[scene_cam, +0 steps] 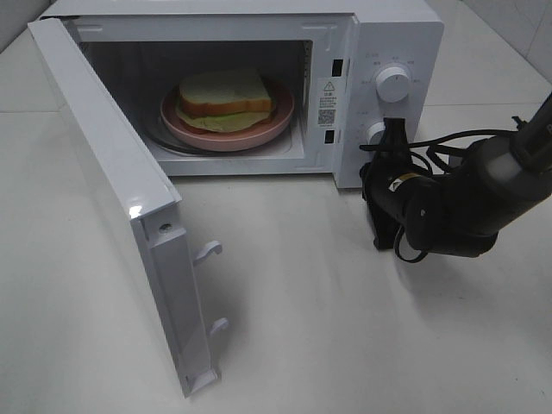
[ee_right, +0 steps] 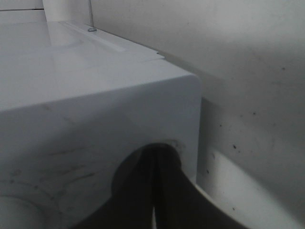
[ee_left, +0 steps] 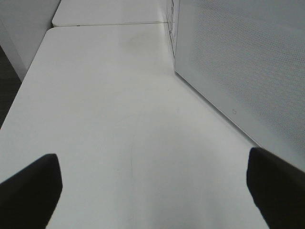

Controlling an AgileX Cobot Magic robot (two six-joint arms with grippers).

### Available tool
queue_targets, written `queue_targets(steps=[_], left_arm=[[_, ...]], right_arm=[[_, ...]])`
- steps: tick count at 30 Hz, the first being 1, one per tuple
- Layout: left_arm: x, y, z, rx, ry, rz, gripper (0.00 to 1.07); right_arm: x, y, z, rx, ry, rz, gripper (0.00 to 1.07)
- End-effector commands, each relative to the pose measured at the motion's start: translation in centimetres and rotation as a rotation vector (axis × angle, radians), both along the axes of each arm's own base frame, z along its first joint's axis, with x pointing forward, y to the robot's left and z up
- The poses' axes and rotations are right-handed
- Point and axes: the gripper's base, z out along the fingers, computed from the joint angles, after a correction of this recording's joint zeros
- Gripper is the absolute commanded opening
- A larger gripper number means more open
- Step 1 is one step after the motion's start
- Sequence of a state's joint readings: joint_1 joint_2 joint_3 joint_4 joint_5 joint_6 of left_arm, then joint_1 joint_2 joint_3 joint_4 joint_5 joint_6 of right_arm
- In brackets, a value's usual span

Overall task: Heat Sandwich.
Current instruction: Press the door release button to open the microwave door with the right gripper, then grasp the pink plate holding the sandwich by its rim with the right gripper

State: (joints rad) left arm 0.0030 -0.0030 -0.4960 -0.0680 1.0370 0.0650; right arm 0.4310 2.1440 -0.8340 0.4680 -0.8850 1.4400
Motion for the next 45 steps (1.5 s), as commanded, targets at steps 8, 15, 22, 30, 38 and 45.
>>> queue_targets(steps=[8,15,22,30,38,45], left_arm=[[-0.3,0.0,0.0,-0.003,-0.032,0.003,1.0],[-0.3,0.0,0.0,-0.003,-0.032,0.003,1.0],[-0.3,0.0,0.0,-0.003,-0.032,0.003,1.0],[-0.3,0.0,0.0,-0.003,-0.032,0.003,1.0],[-0.3,0.0,0.0,-0.003,-0.032,0.003,1.0],[-0.3,0.0,0.0,-0.003,-0.032,0.003,1.0]], right_arm=[[-0.1,-0.6,2.6,0.006,-0.037,0.031,0.02],[-1.8,-0.6,2.0,-0.014,0.094,0.088,0.02],[-3.0,-0.7,2.3,-0.019,0.127,0.133,0.02],[-6.1,-1.7,3.5,-0.064,0.186,0.189,0.02],[-8.2,-1.9,4.9,-0.134,0.247,0.306,0.05],[-9.4,-1.9,6.5,-0.234,0.311,0.432,0.07]])
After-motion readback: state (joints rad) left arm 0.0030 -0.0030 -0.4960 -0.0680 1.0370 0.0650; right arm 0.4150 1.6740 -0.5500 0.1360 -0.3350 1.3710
